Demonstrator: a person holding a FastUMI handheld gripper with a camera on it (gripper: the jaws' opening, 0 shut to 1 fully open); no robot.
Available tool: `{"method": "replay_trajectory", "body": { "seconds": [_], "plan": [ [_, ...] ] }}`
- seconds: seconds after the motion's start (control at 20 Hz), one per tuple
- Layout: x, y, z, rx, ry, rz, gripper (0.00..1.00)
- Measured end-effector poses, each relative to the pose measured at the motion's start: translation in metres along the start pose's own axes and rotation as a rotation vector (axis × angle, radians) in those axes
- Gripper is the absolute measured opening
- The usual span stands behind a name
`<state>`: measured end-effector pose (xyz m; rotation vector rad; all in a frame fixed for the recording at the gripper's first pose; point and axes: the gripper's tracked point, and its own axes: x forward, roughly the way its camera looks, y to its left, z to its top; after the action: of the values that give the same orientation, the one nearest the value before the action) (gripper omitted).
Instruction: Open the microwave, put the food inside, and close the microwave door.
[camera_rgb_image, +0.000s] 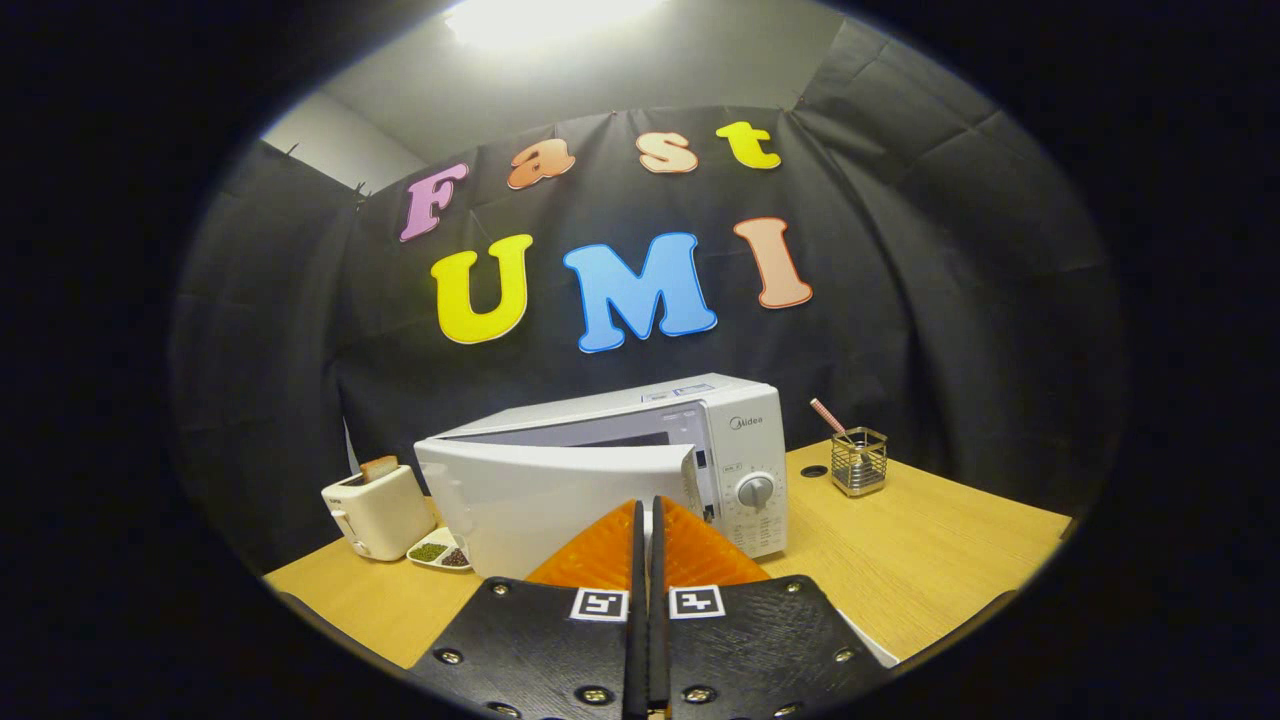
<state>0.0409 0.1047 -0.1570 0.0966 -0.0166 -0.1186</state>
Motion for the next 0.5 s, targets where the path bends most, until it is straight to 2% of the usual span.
{"method": "replay_trajectory", "body": {
  "seconds": [0.5],
  "plan": [
    [0.079,-0.033,0.008,-0.038,0.013,-0.018,0.01]
  ]
}}
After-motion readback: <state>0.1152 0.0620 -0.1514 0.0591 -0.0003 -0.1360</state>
